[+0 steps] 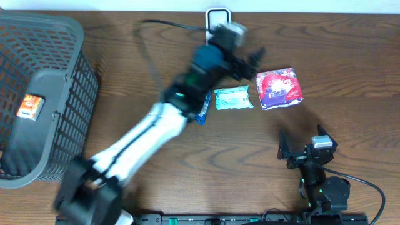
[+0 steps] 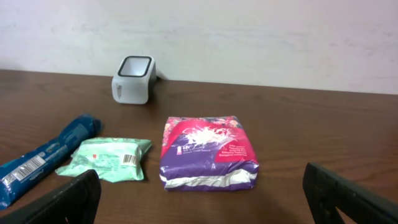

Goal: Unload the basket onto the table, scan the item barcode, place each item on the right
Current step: 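Place the purple-red pack right of the wipes pack, then reach into the basket and grasp the small orange box with left gripper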

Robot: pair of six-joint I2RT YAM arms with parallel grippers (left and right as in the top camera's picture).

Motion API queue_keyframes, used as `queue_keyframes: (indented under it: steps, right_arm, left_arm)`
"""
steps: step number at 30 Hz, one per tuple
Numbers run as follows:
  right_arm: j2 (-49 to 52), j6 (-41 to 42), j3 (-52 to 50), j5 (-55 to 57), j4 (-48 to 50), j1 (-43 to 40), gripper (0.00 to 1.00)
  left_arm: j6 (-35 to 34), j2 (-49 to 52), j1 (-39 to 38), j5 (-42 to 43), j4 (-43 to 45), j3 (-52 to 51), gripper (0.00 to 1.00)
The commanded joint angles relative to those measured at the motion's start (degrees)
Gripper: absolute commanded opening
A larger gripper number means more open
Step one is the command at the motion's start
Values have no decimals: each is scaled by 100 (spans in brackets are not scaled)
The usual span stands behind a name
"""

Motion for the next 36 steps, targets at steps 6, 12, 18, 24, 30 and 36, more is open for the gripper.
queue_keyframes:
  steps: [6, 12, 18, 24, 30, 36]
  right_arm:
    - [-31, 0, -20, 26, -9, -52, 99]
    - [-31, 0, -20, 26, -9, -52, 99]
    - [-31, 0, -20, 26, -9, -52, 99]
    - [-31, 0, -20, 26, -9, -52, 99]
    - [-31, 0, -20, 26, -9, -52, 99]
    - [-31, 0, -20, 28, -9, -52, 99]
  left_arm:
    - [1176, -1770, 2848, -81, -1827, 46, 98]
    - [1449, -2094, 4660, -437, -2758, 46, 98]
    - [1384, -1851, 5689, -420, -3405, 46, 98]
    - [1617, -1241, 6279, -678, -3998, 46, 98]
    - [2435, -428, 6406, -2347, -4765, 44, 98]
    - [2430, 140, 6406, -2568, -4806, 44, 98]
